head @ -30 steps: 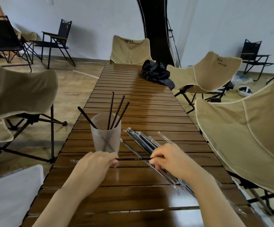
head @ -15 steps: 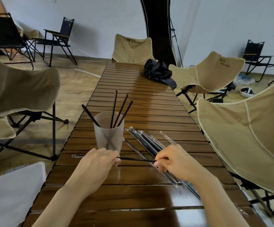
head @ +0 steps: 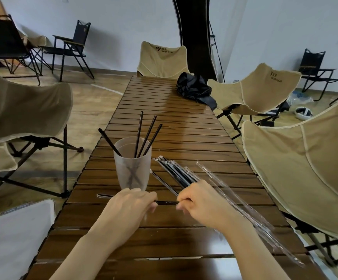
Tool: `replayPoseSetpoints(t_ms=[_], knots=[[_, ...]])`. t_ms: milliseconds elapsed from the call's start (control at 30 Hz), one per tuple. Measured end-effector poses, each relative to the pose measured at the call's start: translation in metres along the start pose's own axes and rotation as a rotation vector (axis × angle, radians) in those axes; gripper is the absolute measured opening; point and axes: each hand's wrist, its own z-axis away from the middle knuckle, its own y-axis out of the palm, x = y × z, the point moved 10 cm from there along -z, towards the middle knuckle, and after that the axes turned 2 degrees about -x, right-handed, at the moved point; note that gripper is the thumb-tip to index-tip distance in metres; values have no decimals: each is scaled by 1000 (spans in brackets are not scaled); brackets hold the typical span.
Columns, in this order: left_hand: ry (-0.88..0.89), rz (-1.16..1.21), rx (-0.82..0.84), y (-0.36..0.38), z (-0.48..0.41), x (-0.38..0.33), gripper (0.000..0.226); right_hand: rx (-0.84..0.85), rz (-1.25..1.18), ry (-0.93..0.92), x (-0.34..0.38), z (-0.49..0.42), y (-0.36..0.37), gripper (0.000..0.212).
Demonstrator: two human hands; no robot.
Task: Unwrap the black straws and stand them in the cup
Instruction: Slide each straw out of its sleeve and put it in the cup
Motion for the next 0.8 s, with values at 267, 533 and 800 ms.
replayPoseSetpoints(t_ms=[267,533,800], knots=[[-179,198,210,40,9,20,24,56,-42,35,3,-5,11,37],[-222,288,109,34,21,48,16,14,-198,137,-17,-2,-6,15],[-157,206,20,11,9,28,11,31,-236,117,-9,-6,1,8]])
